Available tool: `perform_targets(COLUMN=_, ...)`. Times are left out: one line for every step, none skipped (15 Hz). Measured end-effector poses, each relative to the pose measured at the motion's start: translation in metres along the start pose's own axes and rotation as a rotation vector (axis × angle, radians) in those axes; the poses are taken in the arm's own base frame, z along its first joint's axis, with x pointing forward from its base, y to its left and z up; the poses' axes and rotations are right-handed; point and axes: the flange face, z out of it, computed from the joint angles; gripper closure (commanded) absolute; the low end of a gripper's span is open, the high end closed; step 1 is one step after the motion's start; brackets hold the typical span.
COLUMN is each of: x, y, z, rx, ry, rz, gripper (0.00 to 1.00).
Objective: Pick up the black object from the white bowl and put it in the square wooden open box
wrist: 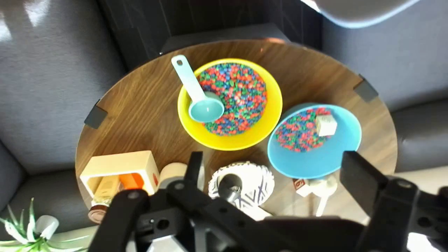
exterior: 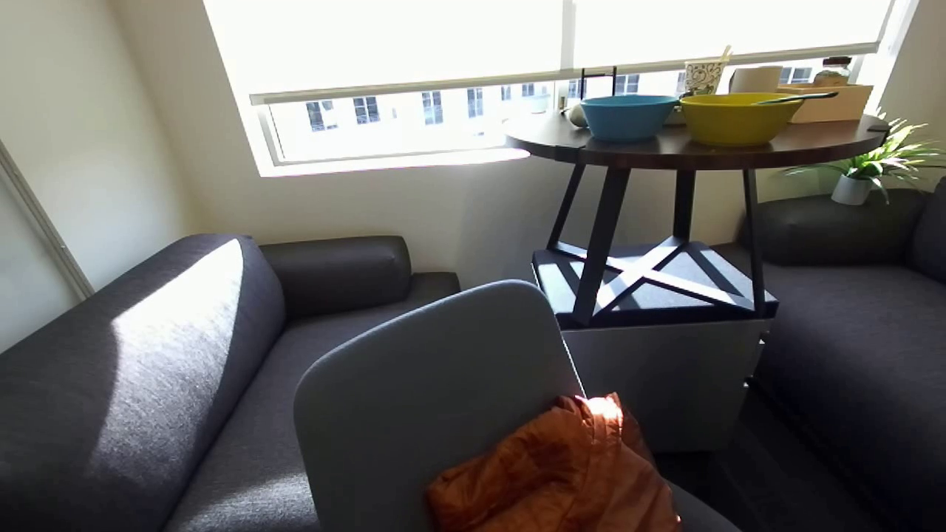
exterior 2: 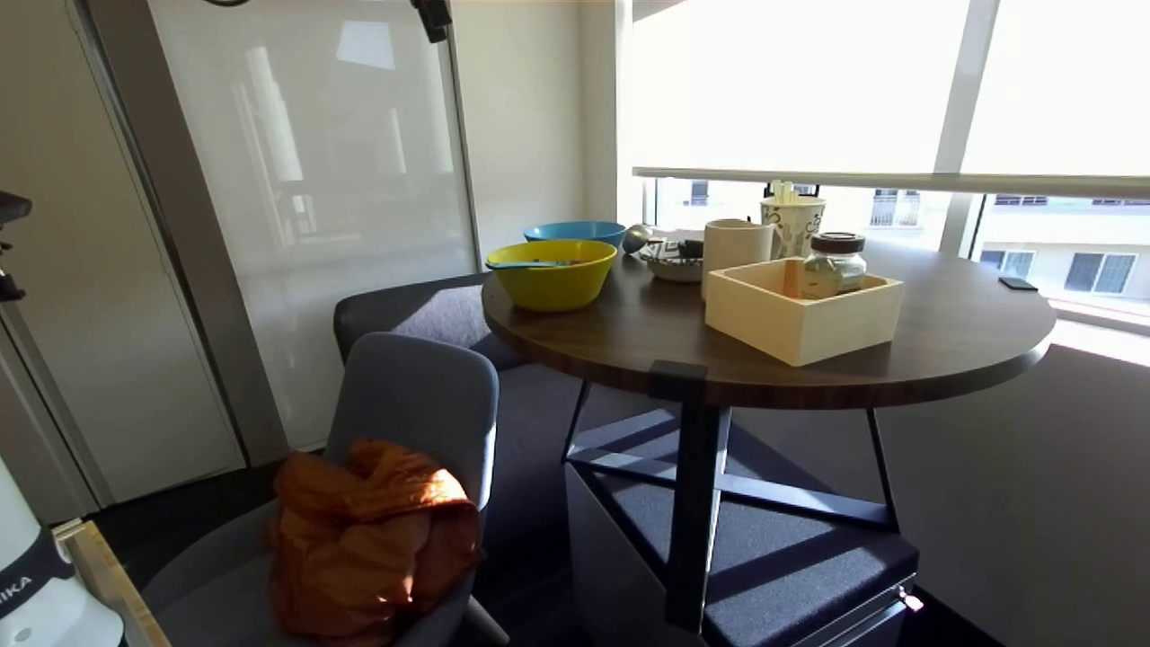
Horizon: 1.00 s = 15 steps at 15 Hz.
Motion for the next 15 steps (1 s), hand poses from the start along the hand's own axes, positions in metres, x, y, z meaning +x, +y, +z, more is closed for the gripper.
perform_targets(x=0.012, y=0.0, z=-0.001, rx=0.003, ry=0.013, rz=0.033, gripper=0.0)
perform_targets(x=0.02, y=-0.001, z=-0.001, rx=0.004, ry=0.017, rz=0.05, gripper=0.0)
perform_targets(x=0.023, y=-0.003, z=0.0, rx=0.004, ry=0.019, rz=0.058, gripper=0.0)
perform_targets(x=0.025, y=-0.004, z=0.0, rx=0.004, ry=0.02, rz=0.062, gripper=0.0)
perform_targets(x=0.026, y=-0.004, z=-0.001, rx=0.005, ry=0.021, rz=0.064, gripper=0.0)
perform_targets(x=0.026, y=-0.004, z=-0.002, rx=0.006, ry=0.023, rz=0.066, gripper=0.0)
perform_targets(x=0.026, y=-0.004, z=-0.003, rx=0.007, ry=0.025, rz=0.066, gripper=0.0)
perform_targets(x=0.026, y=-0.004, z=-0.004, rx=0.008, ry=0.027, rz=0.067, gripper=0.0)
perform_targets(x=0.026, y=-0.004, z=-0.004, rx=0.008, ry=0.027, rz=0.067, gripper=0.0)
perform_targets(x=0.026, y=-0.004, z=-0.004, rx=0.008, ry=0.027, rz=0.067, gripper=0.0)
perform_targets(x=0.026, y=-0.004, z=-0.004, rx=0.007, ry=0.027, rz=0.067, gripper=0.0)
perform_targets(x=0.027, y=-0.003, z=-0.002, rx=0.005, ry=0.023, rz=0.075, gripper=0.0)
perform_targets(x=0.031, y=-0.001, z=0.004, rx=-0.003, ry=0.014, rz=0.097, gripper=0.0)
perform_targets(x=0.038, y=0.002, z=0.012, rx=-0.012, ry=0.004, rz=0.125, gripper=0.0)
perform_targets(x=0.05, y=0.006, z=0.023, rx=-0.021, ry=-0.007, rz=0.155, gripper=0.0)
